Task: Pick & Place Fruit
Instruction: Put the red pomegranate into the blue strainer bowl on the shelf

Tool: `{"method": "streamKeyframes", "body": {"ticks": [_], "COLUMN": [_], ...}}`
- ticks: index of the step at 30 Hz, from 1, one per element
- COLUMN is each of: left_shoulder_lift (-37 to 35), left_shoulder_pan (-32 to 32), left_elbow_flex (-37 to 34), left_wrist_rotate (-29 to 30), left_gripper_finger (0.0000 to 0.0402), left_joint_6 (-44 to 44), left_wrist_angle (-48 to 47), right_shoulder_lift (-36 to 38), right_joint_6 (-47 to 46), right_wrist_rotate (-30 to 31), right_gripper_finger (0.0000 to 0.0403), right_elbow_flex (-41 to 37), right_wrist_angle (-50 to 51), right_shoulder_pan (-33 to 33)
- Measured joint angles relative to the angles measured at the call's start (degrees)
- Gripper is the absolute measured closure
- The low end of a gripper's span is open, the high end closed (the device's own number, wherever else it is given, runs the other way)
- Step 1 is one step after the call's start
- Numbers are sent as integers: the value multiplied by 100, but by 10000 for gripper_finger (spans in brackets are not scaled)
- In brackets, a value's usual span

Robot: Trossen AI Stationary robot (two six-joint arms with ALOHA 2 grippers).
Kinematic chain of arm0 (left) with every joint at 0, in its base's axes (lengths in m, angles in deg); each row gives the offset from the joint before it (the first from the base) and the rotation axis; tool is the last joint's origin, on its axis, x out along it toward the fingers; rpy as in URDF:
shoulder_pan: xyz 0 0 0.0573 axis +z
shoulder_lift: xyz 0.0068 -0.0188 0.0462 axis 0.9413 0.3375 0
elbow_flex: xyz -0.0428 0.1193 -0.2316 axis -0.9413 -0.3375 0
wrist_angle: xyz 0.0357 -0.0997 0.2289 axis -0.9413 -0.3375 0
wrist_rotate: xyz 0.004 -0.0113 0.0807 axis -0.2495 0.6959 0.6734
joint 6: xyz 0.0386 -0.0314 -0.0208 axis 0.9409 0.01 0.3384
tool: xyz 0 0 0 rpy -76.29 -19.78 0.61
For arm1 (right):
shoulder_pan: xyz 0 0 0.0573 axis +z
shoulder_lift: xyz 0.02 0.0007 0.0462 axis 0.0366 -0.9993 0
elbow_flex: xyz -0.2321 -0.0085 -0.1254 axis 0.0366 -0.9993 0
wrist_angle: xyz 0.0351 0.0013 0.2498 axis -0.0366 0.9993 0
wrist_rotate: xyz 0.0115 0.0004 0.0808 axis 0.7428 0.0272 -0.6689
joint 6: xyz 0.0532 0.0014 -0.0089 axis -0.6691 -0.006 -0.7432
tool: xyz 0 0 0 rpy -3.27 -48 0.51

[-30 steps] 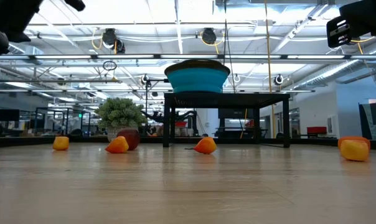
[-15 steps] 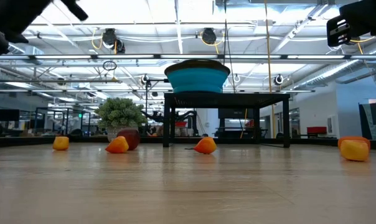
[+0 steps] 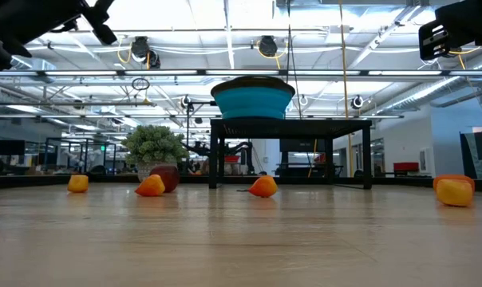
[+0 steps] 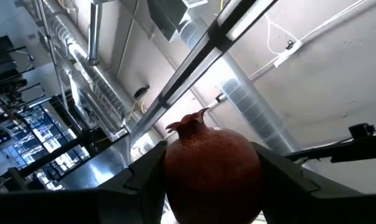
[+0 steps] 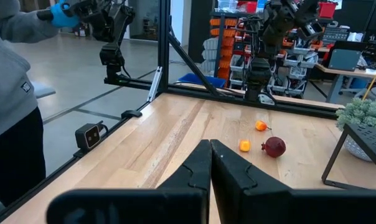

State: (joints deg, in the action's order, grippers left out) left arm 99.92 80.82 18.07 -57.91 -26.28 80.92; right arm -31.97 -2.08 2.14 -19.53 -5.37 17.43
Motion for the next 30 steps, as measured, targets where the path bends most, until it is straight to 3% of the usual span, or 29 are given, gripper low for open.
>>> {"method": "streamKeyframes", "body": {"ticks": [9, 15, 22, 30], "left_shoulder_lift": [0, -10, -407, -671], "left_shoulder_pan": [0, 73, 633, 1278], "left_elbow_flex": [0, -8, -357, -291], "left_wrist_rotate": [-933, -1036, -1148, -1146], "left_gripper_finger": [202, 202, 202, 202], "left_joint_6": [773, 1064, 951, 698], "left_wrist_angle": [-909, -1434, -1574, -2916], "right_shoulder_lift": [0, 0, 0, 1], "right_joint_6": [0, 0, 2, 2], "right_wrist_rotate": [0, 0, -2, -1], "right_gripper_finger": [403, 403, 403, 403], "right_elbow_flex": [0, 0, 0, 0], "right_wrist_angle": [0, 2, 2, 0], "right_shoulder_pan": [2, 1, 2, 2]}}
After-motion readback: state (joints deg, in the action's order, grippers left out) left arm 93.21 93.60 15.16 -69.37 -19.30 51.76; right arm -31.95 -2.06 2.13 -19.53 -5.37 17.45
